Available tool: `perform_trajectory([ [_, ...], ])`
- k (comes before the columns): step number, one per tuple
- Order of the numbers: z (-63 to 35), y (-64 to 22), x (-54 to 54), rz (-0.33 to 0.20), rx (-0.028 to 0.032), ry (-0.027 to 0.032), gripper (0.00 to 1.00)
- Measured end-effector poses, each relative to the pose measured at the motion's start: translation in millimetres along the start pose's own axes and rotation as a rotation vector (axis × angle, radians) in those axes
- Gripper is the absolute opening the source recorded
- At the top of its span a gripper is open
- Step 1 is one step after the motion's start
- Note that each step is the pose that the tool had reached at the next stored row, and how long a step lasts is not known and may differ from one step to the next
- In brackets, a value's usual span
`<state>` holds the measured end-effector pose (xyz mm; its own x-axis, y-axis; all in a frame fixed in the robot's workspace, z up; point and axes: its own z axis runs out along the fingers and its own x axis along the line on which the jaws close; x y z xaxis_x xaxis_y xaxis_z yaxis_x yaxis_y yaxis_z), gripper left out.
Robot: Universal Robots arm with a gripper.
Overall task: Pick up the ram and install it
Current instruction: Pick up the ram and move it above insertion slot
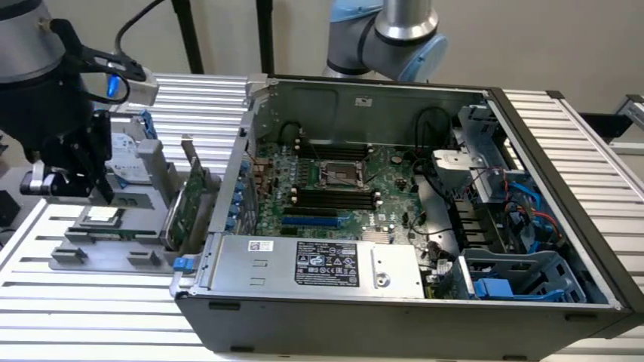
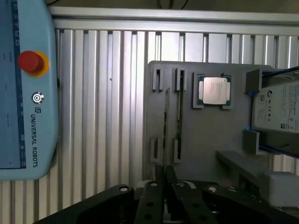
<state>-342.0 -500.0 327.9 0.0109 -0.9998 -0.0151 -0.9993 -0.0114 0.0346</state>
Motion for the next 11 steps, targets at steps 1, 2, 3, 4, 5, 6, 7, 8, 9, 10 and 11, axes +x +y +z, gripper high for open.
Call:
perform_trajectory([
  [1, -3.3, -3.2, 0.2, -0.001, 0.0, -0.0017, 0.0],
  [2, -6.4, -6.5, 0.3, -0.001, 0.0001, -0.0037, 0.0],
  [3, -9.6, -10.0, 0.6, -0.002, 0.0, -0.0057, 0.0],
  [4, -12.7, -13.4, 0.7, -0.002, 0.0, -0.0078, 0.0],
  [5, -15.7, -16.8, 0.9, -0.003, 0.0, -0.0101, 0.0],
  [6, -19.0, -20.6, 1.1, -0.003, 0.0, -0.0125, 0.0],
  [7, -22.1, -24.1, 1.3, -0.004, 0.0, -0.0145, 0.0],
  [8, -25.1, -27.6, 1.5, -0.004, 0.0, -0.0168, 0.0],
  [9, -27.9, -31.1, 1.7, -0.005, 0.0002, -0.0192, 0.0],
  [10, -30.9, -34.6, 1.8, -0.005, 0.0002, -0.0213, 0.0],
  [11, -33.8, -38.1, 2.0, -0.006, 0.0001, -0.0234, 0.0],
])
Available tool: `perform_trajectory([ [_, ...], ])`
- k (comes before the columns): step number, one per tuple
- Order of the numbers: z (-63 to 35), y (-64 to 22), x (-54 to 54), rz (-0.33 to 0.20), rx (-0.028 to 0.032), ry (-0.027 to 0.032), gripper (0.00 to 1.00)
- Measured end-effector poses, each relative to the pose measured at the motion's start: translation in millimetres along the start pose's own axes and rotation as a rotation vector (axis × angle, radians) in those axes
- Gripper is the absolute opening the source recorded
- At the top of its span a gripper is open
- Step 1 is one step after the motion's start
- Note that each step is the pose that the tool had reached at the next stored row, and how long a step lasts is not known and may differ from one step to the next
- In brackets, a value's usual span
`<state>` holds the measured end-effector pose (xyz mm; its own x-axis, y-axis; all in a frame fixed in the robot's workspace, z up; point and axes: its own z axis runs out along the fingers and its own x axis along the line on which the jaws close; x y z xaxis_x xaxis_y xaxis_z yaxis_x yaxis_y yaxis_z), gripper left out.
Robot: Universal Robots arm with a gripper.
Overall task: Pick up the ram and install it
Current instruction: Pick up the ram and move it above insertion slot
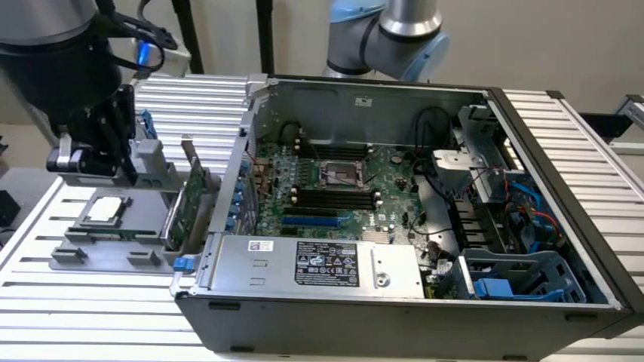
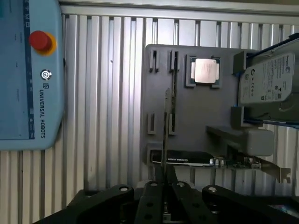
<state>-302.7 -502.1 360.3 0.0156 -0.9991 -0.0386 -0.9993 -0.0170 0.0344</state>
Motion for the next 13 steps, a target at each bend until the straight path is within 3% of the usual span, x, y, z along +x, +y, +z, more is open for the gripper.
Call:
perform_trajectory([
  [9, -20.1, -36.4, 0.4, -0.002, 0.0002, -0.0171, 0.0],
  [13, -25.9, -54.2, 0.5, -0.002, 0.0004, -0.021, 0.0],
])
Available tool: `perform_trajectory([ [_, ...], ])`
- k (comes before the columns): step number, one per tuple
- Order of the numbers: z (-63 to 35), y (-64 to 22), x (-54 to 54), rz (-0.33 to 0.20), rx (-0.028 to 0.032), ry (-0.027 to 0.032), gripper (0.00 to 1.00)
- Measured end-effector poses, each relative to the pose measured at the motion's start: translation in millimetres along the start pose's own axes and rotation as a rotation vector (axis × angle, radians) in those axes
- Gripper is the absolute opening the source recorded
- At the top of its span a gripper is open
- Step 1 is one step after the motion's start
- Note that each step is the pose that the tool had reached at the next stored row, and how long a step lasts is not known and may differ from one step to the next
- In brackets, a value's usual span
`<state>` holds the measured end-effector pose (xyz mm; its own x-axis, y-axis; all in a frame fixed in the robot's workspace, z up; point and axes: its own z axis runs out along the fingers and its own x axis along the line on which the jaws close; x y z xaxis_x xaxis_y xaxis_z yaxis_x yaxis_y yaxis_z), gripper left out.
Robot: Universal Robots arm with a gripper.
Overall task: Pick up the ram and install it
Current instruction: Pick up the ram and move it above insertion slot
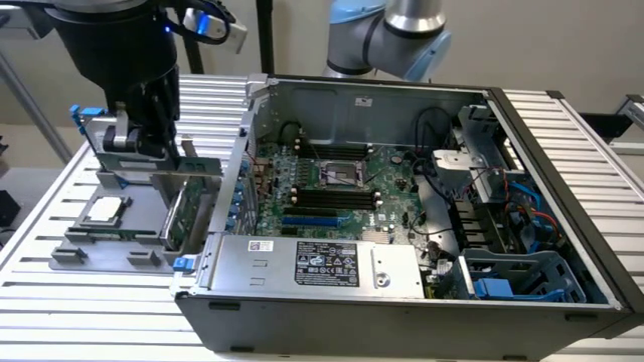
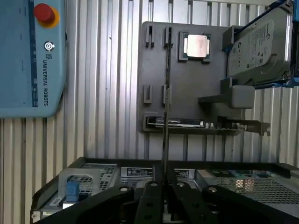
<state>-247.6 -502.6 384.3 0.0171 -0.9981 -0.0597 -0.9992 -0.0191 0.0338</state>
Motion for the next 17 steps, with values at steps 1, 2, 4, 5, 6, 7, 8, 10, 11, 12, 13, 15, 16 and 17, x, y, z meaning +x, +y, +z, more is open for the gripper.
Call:
perform_trajectory([
  [1, -1.0, -4.6, 0.1, 0.0, -0.0001, -0.0002, 0.0],
  [2, -1.8, -9.0, 0.1, 0.0, -0.0001, -0.0004, 0.0],
  [4, -3.2, -18.0, 0.2, 0.0, 0.0001, -0.0004, 0.0],
  [5, -3.9, -22.6, 0.2, 0.0, 0.0001, -0.0004, 0.0],
  [6, -4.4, -27.2, 0.3, 0.0, 0.0, -0.0003, 0.0],
  [7, -4.9, -31.8, 0.3, 0.0, 0.0001, -0.0003, 0.0],
  [8, -5.3, -36.3, 0.4, 0.0, 0.0001, -0.0004, 0.0],
  [10, -6.0, -45.6, 0.5, 0.0, 0.0001, -0.0003, 0.0],
  [11, -6.3, -49.8, 0.6, 0.0, 0.0001, -0.0003, 0.0],
  [12, -6.6, -54.4, 0.7, 0.0, 0.0001, -0.0004, 0.0],
  [13, -6.8, -58.9, 0.7, 0.0, 0.0001, -0.0004, 0.0],
  [15, -7.2, -68.2, 0.9, 0.0, 0.0001, -0.0003, 0.0],
  [16, -7.3, -72.5, 1.0, 0.0, 0.0001, -0.0004, 0.0],
  [17, -7.5, -77.1, 1.0, 0.0, 0.0001, -0.0004, 0.0],
])
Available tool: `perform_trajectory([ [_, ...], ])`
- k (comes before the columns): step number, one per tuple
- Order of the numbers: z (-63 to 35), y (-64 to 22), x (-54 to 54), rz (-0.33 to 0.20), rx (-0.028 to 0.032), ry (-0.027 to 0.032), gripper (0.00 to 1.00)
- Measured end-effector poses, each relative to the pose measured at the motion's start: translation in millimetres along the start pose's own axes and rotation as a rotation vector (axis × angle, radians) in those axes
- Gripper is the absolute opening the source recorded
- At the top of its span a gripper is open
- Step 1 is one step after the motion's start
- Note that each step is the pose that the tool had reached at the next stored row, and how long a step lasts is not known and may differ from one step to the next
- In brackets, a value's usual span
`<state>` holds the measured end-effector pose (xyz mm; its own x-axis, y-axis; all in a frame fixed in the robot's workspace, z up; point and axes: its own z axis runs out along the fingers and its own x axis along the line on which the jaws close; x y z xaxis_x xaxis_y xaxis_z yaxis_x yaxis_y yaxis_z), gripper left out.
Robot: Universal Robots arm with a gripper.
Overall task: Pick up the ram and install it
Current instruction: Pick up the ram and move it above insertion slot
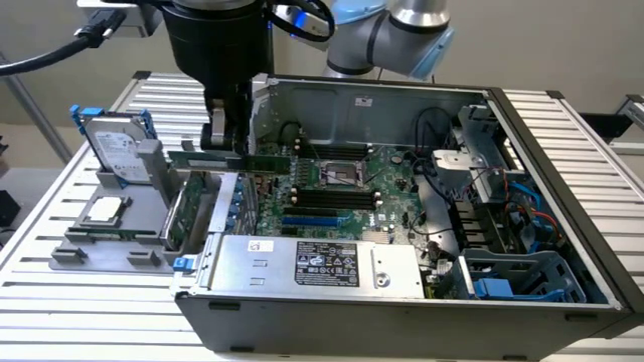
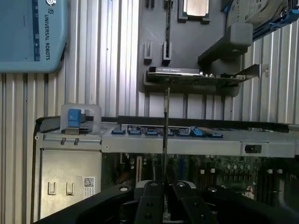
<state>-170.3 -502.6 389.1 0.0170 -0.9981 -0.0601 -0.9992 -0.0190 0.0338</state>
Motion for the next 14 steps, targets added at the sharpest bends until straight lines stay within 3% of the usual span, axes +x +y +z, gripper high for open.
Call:
perform_trajectory([
  [1, -0.3, -9.0, 0.2, 0.0, 0.0, 0.0, 0.0],
  [14, 1.2, -67.9, -10.2, 0.0, 0.0, 0.0, 0.0],
])
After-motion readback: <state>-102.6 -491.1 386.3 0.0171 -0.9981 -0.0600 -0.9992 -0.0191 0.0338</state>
